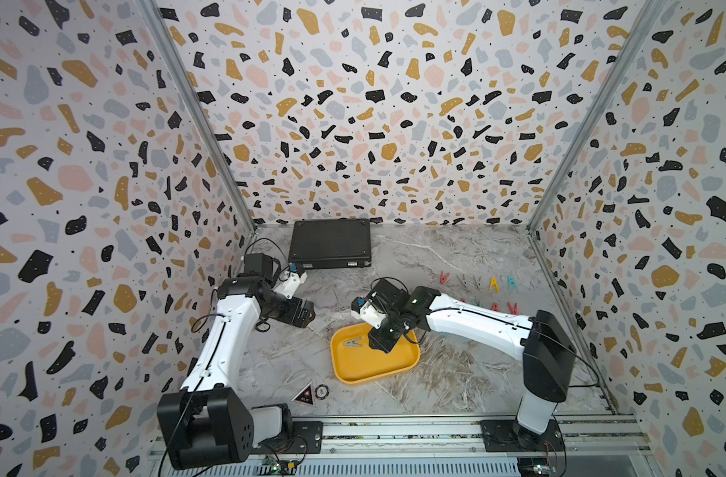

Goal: Take the clothespins out of the storage box
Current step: Adjust the storage box at the center of the board, then pick up the clothespin from the storage box.

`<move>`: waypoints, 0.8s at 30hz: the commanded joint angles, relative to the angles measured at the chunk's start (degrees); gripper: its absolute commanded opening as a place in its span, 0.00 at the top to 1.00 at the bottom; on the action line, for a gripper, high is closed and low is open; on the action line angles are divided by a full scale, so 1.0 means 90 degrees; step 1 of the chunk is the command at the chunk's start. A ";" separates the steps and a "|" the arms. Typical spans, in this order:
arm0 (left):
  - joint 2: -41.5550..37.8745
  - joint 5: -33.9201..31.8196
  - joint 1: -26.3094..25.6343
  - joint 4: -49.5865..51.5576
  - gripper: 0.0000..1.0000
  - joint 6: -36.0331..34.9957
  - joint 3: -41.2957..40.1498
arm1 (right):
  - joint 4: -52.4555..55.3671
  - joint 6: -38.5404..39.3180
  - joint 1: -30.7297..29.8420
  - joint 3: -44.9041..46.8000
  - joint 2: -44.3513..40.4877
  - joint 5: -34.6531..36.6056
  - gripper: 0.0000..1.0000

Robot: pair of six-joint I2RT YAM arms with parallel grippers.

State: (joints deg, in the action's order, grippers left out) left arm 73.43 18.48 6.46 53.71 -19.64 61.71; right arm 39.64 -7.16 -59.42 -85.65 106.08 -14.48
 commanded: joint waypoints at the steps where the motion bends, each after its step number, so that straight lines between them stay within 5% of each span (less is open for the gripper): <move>1: 0.0044 0.0219 0.0109 -0.0615 0.00 0.0721 -0.0190 | 0.0366 0.0201 -0.0144 -0.0558 0.0388 0.0182 0.75; 24: -0.0164 -0.0393 0.0913 -0.1134 0.00 0.1005 -0.0667 | 0.0528 0.0347 -0.0222 -0.1839 0.1957 0.0682 0.76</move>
State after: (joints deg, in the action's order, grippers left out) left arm 72.36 14.46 14.22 44.45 -10.87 56.23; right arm 42.85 -4.97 -61.14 -99.68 123.50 -9.21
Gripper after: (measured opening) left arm 0.999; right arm 0.245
